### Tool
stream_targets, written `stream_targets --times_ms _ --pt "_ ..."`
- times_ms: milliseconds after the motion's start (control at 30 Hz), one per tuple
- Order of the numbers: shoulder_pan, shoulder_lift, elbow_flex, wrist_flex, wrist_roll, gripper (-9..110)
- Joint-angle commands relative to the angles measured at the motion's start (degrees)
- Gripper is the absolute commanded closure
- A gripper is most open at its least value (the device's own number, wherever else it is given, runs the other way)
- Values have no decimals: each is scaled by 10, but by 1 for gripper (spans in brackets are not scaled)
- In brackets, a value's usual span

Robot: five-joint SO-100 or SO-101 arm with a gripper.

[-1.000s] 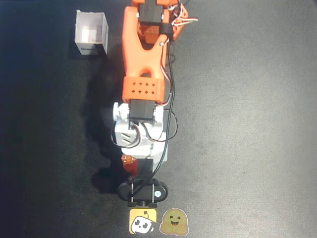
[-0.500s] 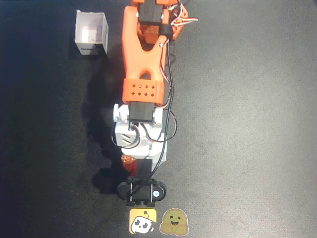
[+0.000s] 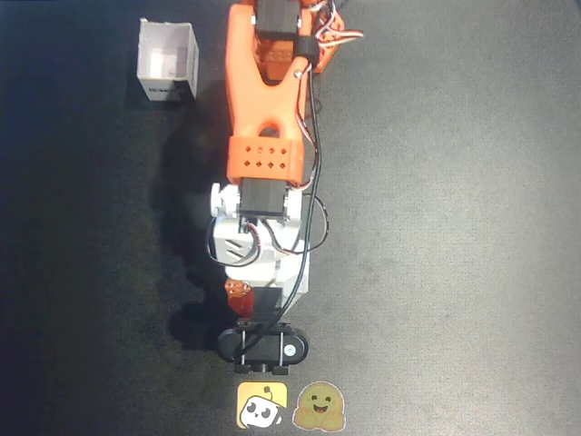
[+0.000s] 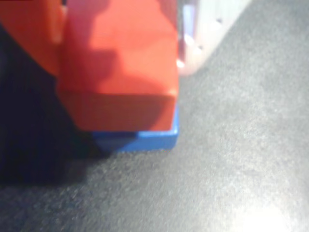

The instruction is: Put the red cube on top of the blue cube.

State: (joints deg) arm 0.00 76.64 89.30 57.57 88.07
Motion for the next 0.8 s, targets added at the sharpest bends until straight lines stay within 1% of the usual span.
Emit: stream_targets --times_ms 0,333,400,767 --pt "-7 43 1 -16 7 95" --pt "-11 43 18 -33 10 95" --pt "-13 41 23 -40 10 89" --pt "-16 42 33 -54 17 87"
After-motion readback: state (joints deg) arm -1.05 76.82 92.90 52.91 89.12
